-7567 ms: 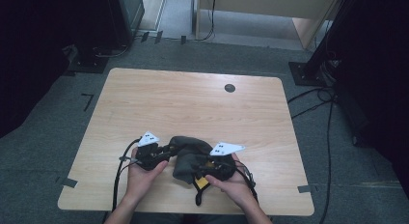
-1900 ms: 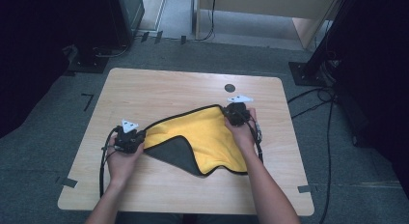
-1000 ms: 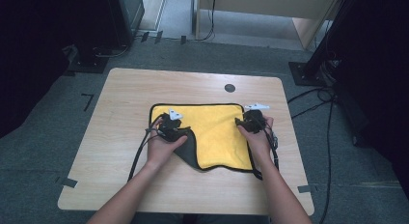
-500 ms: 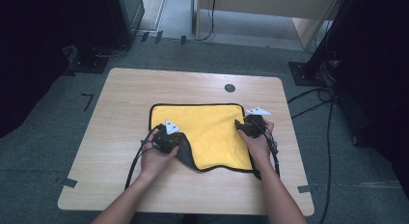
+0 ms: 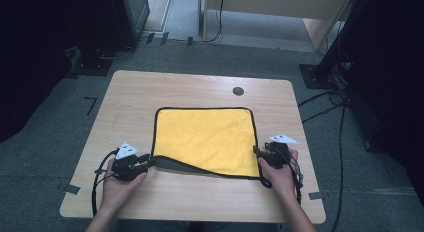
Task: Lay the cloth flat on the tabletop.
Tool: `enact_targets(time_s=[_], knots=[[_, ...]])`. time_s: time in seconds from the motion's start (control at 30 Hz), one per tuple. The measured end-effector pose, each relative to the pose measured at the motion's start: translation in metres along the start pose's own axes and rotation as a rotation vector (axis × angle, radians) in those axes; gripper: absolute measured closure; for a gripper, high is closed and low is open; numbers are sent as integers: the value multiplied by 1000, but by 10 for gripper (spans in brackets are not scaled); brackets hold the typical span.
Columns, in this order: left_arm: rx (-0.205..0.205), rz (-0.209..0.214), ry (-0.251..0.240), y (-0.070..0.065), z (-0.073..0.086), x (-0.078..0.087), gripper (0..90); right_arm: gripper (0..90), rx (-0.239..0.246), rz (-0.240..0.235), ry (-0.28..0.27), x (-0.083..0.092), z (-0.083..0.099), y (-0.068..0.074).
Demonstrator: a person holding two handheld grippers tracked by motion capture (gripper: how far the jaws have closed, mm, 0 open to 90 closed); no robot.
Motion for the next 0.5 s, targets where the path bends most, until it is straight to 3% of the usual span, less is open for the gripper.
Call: enact_targets(time_s=[0.03,0.07,0.17,0.2,0.27,0.3,0.33,0.37,0.4,0.43,0.47,0.5], knots=[[13,20,-22,0,0,5,589,429,12,-21,21,14,16,7],[30,74,-65,0,0,15,571,422,31,-23,32,19,24,10],[46,89,-108,2,1,23,524,414,49,-19,51,27,38,14],[60,60,-112,5,1,24,524,412,62,-13,49,31,44,15],[100,-73,-64,14,3,17,514,417,50,8,43,43,58,15],[104,-80,-32,12,5,9,504,423,43,24,35,45,61,15],[87,-62,-4,6,6,3,494,424,42,39,27,47,64,14],[87,-62,-4,6,6,3,486,437,38,54,14,49,67,15],[38,-77,22,-3,9,-3,480,479,41,56,5,50,69,17],[38,-77,22,-3,9,-3,473,479,41,56,5,50,69,17],[14,-97,52,-8,12,-8,457,572,59,49,-1,51,71,21],[14,-97,52,-8,12,-8,448,572,59,49,-1,51,71,21]])
Point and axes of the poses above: each handheld gripper's, and its own axes: x roughly backward along the jaws, z roughly out of its underside, y roughly to its left, the point moved 6 cm from there along -x, roughly forward along the jaws, and after that the axes turned 6 degrees about y, right-handed, at the moved point
